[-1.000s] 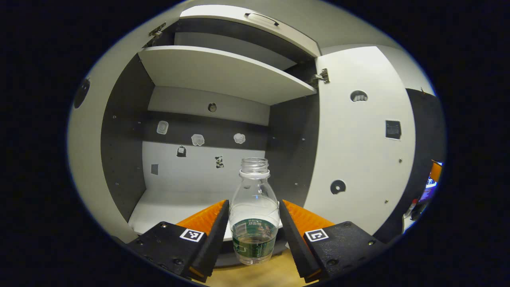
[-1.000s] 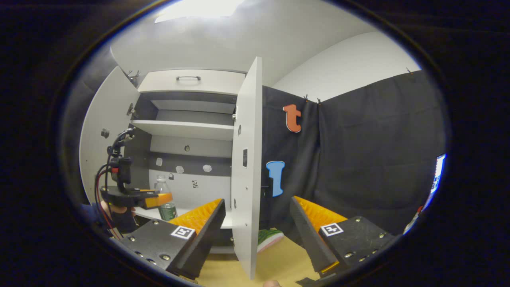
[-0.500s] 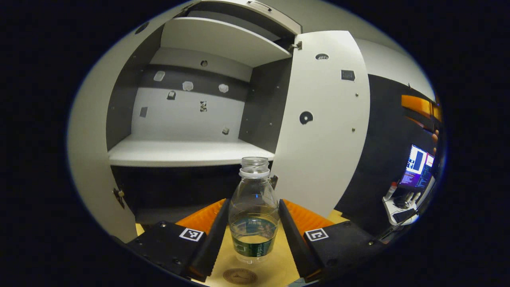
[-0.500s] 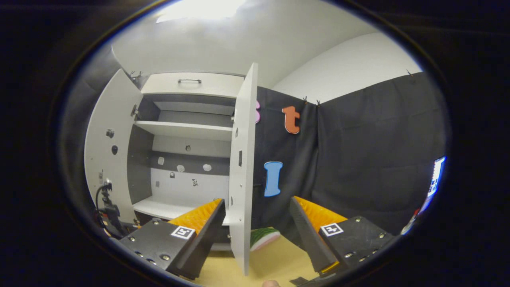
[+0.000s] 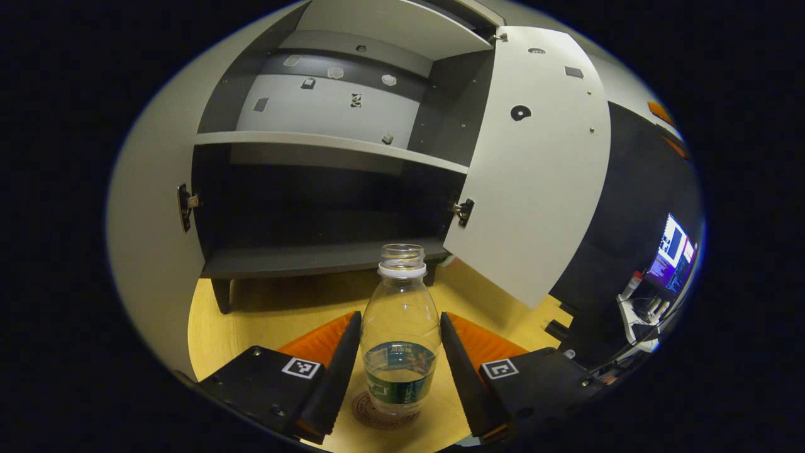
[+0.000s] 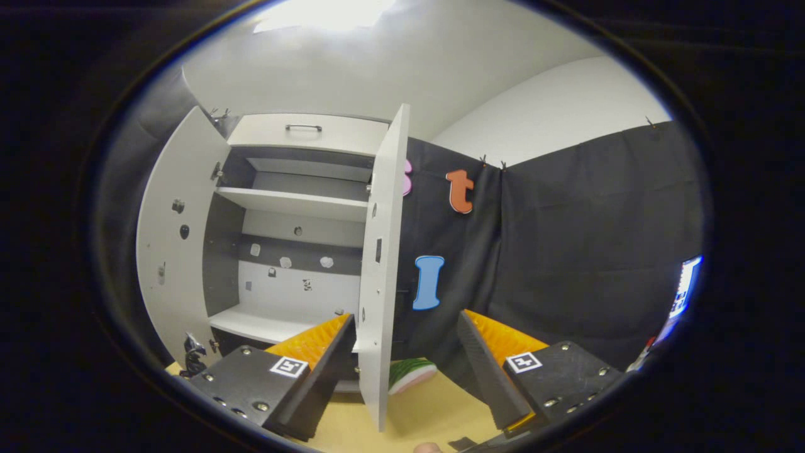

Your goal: Grasp the bottle in the cabinet with the left hand and place it on the coaster, then close the right door with the right hand and the left door with the left hand.

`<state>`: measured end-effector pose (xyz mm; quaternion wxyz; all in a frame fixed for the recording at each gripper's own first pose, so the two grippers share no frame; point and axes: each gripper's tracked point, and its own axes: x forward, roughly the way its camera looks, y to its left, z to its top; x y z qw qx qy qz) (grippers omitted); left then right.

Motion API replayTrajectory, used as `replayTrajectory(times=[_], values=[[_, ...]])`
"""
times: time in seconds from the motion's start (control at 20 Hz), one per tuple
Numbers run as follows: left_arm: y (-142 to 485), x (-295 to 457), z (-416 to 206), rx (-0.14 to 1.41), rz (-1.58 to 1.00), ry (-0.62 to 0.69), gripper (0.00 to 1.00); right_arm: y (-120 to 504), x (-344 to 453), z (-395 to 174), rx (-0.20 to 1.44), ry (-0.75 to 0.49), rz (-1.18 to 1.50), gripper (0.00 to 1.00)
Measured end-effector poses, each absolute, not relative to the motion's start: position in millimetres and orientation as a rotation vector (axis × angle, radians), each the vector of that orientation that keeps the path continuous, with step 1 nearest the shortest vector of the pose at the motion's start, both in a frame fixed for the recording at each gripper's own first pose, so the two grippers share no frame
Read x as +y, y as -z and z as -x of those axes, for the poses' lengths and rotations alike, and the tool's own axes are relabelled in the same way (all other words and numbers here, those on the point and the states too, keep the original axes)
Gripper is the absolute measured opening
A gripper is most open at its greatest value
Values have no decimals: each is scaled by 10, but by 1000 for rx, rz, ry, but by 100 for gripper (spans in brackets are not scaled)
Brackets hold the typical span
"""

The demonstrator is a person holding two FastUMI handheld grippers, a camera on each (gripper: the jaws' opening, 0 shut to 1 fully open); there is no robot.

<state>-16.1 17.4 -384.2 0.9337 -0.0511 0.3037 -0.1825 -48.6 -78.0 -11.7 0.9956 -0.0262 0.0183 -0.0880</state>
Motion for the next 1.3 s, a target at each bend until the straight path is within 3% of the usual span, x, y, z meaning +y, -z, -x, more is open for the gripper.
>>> replayTrajectory(times=[0.1, 0.5, 0.65, 0.75, 1.3], values=[[3961, 203, 180, 644, 63, 366, 79, 135, -778, 485, 40, 176, 47, 94], [4039, 165, 298, 566, 54, 375, 80, 177, -840, 475, 57, 191, 60, 99], [4067, 184, 379, 582, 57, 370, 80, 223, -823, 454, 64, 187, 47, 94], [4042, 214, 442, 589, 61, 366, 80, 261, -795, 441, 72, 179, 48, 99], [4018, 218, 697, 637, 9, 411, 82, 390, -753, 433, 94, 161, 32, 99]])
